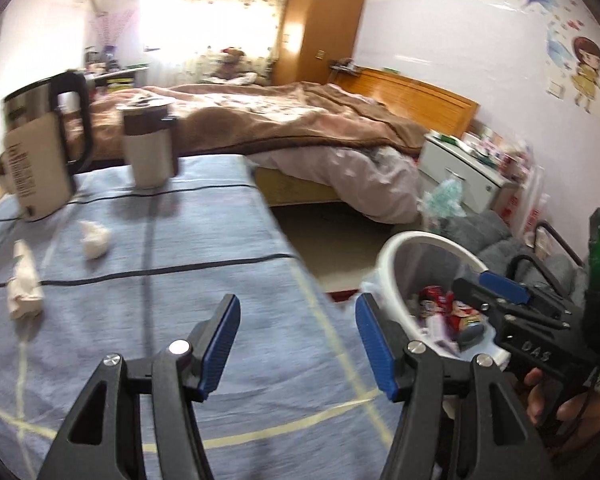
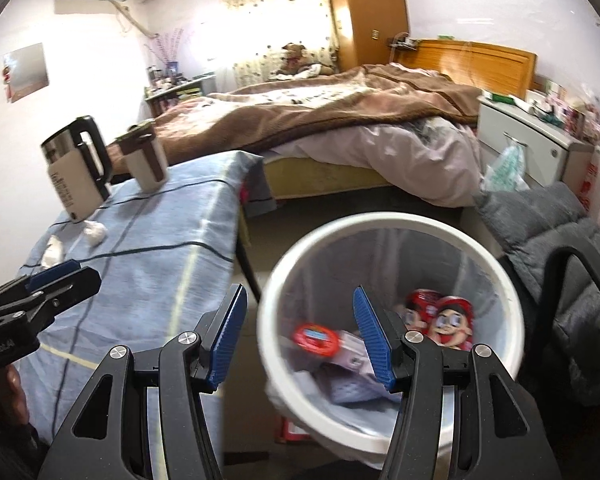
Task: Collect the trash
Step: 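Move both open tools back over the table trash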
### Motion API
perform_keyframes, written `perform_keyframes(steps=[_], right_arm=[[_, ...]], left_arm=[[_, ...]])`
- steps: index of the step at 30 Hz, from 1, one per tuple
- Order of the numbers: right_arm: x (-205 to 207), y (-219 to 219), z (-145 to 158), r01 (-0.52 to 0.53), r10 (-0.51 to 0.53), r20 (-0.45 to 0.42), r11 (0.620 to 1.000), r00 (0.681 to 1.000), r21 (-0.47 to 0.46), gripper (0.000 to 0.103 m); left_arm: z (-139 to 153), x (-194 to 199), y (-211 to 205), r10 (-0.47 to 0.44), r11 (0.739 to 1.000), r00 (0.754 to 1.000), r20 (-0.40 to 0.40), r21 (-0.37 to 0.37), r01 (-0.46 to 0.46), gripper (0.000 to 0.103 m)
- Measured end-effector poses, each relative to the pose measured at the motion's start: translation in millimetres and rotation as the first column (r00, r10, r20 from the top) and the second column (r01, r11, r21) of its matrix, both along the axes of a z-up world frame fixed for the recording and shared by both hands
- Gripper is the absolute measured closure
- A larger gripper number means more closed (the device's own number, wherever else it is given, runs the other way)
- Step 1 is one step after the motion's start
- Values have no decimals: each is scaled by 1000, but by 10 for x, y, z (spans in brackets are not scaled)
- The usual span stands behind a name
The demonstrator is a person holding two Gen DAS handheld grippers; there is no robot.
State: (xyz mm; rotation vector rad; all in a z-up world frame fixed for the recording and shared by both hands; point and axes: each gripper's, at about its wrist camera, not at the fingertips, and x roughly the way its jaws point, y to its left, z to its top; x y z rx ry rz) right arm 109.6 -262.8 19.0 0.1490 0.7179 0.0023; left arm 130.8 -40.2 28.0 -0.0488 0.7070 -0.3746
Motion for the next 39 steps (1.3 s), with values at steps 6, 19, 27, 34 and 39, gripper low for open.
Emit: perform_keyframes(steps=[6, 19, 27, 34, 39], right_arm=[[153, 412, 12, -87, 87, 8, 996, 996, 4, 47], [494, 1223, -72, -237, 237, -10, 972, 971, 3, 47], [749, 1626, -91, -304, 304, -23, 953, 953, -3, 47], [1071, 2026, -152, -364, 363, -52, 932, 930, -9, 47], [1263, 2289, -174, -401, 398, -65, 914, 915, -54, 47]], left_arm=[[-14, -35, 517, 106, 994, 994, 3, -3, -106, 41], [-153, -18, 1552, 330, 943, 943, -33, -24, -331, 39], [-285, 130, 2015, 401, 914, 913, -79, -37, -404, 37], [-377, 411, 2185, 410, 907, 903, -126, -46, -418, 36], [-446, 627, 2278, 412, 903, 898, -152, -62, -425, 36]])
